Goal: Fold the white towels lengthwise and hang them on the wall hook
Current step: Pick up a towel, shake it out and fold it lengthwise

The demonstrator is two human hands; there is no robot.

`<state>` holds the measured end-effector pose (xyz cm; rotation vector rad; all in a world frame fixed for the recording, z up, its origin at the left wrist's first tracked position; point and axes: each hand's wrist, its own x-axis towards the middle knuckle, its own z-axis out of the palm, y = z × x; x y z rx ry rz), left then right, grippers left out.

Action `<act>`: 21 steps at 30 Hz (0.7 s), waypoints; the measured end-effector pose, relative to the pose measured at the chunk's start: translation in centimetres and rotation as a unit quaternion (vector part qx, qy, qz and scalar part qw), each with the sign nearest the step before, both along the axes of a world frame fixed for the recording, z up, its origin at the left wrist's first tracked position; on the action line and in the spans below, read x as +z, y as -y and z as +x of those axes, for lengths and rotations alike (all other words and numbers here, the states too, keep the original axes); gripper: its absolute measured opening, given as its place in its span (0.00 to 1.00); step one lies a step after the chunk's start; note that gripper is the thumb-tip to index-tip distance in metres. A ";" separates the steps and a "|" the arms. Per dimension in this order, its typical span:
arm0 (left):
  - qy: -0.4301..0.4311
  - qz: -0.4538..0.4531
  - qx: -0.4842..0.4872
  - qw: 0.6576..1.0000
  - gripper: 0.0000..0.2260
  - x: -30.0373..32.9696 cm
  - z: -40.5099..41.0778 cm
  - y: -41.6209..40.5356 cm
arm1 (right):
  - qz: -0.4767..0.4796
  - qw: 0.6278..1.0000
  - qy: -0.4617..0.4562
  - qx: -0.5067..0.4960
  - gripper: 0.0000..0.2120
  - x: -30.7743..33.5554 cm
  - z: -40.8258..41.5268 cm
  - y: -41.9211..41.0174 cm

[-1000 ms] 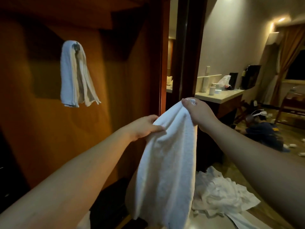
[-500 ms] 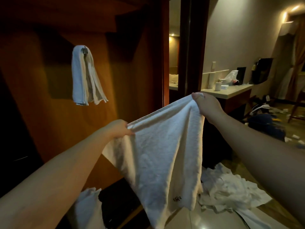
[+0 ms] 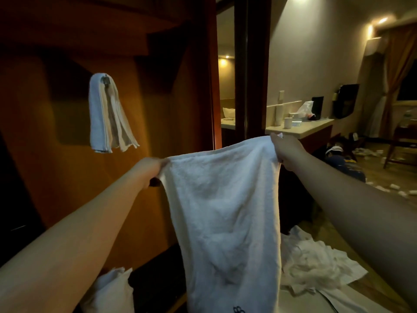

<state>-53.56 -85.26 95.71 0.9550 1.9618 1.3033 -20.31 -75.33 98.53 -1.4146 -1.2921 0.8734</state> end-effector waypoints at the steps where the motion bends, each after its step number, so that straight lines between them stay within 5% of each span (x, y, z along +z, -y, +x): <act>1: 0.056 0.014 -0.017 0.998 0.13 0.4 0.8 0.2 | -0.016 0.999 -0.026 0.007 0.24 -0.3 0.0 0.1; 8: 0.282 0.080 -0.075 0.953 0.09 1.2 6.2 1.7 | -0.068 0.973 -0.214 0.049 0.15 -2.0 -4.6 3.7; 10: 0.278 0.094 -0.091 0.952 0.08 1.2 7.6 2.1 | -0.043 0.979 -0.183 0.082 0.18 -2.6 -6.2 5.1; 13: 0.275 0.107 -0.111 0.949 0.09 1.1 9.3 2.9 | 0.055 0.989 -0.013 0.135 0.24 -3.2 -7.8 7.3; 16: 0.270 0.114 -0.131 0.947 0.10 0.8 10.6 3.5 | 0.168 0.960 0.117 0.191 0.24 -3.1 -8.3 8.4; 21: 0.295 0.134 -0.156 0.933 0.13 0.7 11.8 3.9 | 0.130 0.929 0.087 0.334 0.29 -2.9 -7.6 9.1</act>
